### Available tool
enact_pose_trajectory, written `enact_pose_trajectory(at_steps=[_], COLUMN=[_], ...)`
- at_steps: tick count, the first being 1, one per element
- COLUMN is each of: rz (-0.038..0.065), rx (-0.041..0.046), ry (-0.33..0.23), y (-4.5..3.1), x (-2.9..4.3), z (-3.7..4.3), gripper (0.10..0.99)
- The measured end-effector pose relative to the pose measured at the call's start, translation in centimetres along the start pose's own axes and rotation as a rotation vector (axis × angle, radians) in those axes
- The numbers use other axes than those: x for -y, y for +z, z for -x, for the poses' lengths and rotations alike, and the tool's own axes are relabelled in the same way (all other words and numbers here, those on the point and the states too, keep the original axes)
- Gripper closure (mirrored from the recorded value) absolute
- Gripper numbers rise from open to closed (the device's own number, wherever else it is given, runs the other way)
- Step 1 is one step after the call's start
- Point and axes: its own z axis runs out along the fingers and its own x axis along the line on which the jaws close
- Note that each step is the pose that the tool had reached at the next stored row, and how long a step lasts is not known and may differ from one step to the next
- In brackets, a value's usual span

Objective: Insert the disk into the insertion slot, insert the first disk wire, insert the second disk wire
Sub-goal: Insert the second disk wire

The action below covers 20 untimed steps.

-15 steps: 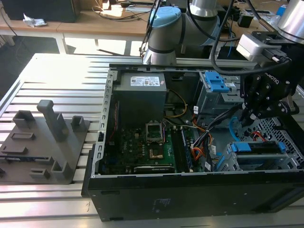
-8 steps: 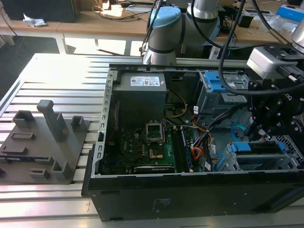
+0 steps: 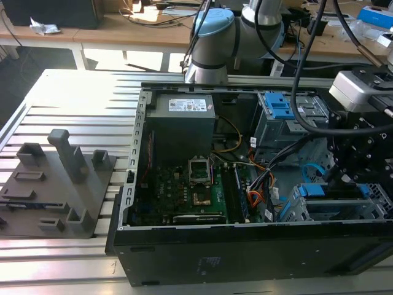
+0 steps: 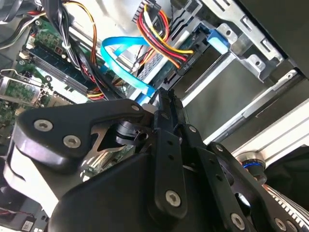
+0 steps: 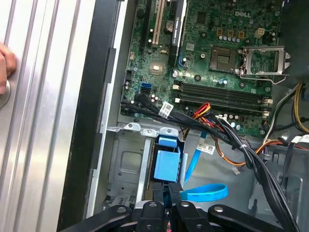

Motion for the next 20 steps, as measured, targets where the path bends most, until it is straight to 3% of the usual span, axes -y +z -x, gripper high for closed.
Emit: enact_pose_trajectory(at_steps=[5, 8, 20], rz=[0.001, 0.004, 0.006], rx=[0.0022, 0.0068, 0.0098], ry=[0.031, 0.097, 0.136], y=[0.11, 0.20, 0.54], x=[0.38, 0.46, 1.29], z=[-0.05, -0.01, 0.34], gripper=[0.925, 0.925, 0.925])
